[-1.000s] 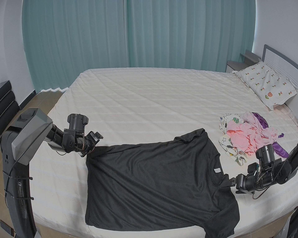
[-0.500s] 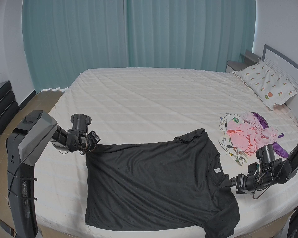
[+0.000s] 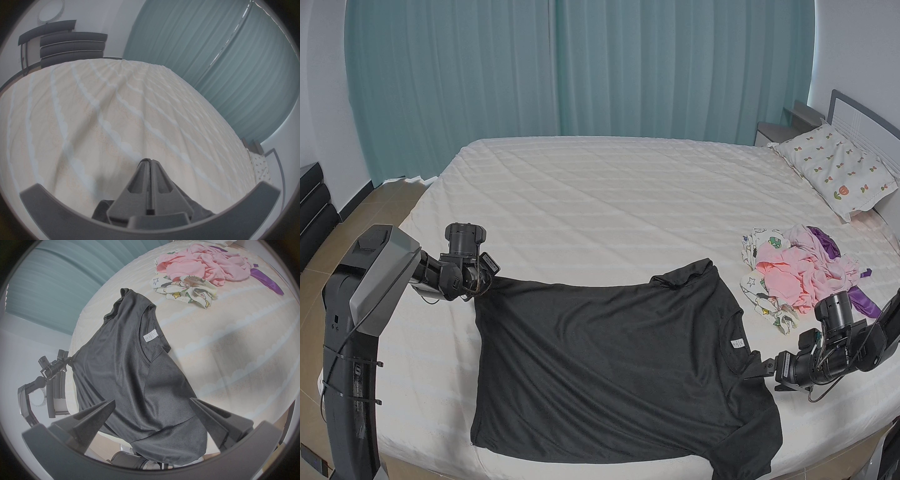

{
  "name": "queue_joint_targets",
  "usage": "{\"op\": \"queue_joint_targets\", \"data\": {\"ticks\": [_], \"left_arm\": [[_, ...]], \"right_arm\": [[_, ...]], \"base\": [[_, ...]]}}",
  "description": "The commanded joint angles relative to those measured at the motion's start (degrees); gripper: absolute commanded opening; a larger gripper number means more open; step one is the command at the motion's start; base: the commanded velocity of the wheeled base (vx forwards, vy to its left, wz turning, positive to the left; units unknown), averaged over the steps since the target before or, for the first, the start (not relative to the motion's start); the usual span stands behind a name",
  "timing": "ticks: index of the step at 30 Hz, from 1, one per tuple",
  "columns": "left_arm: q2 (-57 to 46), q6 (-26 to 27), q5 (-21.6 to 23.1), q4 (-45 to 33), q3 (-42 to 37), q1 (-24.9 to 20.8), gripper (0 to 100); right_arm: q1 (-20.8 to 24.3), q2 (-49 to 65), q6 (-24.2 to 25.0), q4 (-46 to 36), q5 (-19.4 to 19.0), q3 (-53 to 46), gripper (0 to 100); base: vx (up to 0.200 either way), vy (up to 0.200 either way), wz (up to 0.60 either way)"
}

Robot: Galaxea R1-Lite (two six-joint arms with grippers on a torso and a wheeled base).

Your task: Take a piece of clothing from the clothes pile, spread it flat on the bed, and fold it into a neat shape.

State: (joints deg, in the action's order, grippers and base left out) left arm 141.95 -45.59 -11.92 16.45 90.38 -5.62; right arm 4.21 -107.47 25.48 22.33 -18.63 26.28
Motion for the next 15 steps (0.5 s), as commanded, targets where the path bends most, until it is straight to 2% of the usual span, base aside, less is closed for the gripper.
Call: {"op": "queue_joint_targets", "data": {"ticks": [1,5,6,15], "left_arm": [[2.54,-2.13,-0.56,-0.01,2.52,0.08,0],[2.81,-3.19,-0.38,-0.19,2.96,0.08,0],[2.81,-3.27,-0.29,-0.19,2.96,0.17,100],[1.23,-3.45,-0.21,-0.62,1.64,2.1,100]], "right_arm": [[0.01,-0.37,0.01,-0.01,-0.01,0.08,100],[0.01,-0.37,0.01,0.08,-0.01,0.08,100],[0.01,-0.37,0.01,-0.01,-0.01,0.08,100],[0.01,0.07,0.01,-0.01,-0.01,-0.09,100]], "base": [[0.0,0.0,0.0],[0.0,0.0,0.0],[0.0,0.0,0.0],[0.0,0.0,0.0]]}}
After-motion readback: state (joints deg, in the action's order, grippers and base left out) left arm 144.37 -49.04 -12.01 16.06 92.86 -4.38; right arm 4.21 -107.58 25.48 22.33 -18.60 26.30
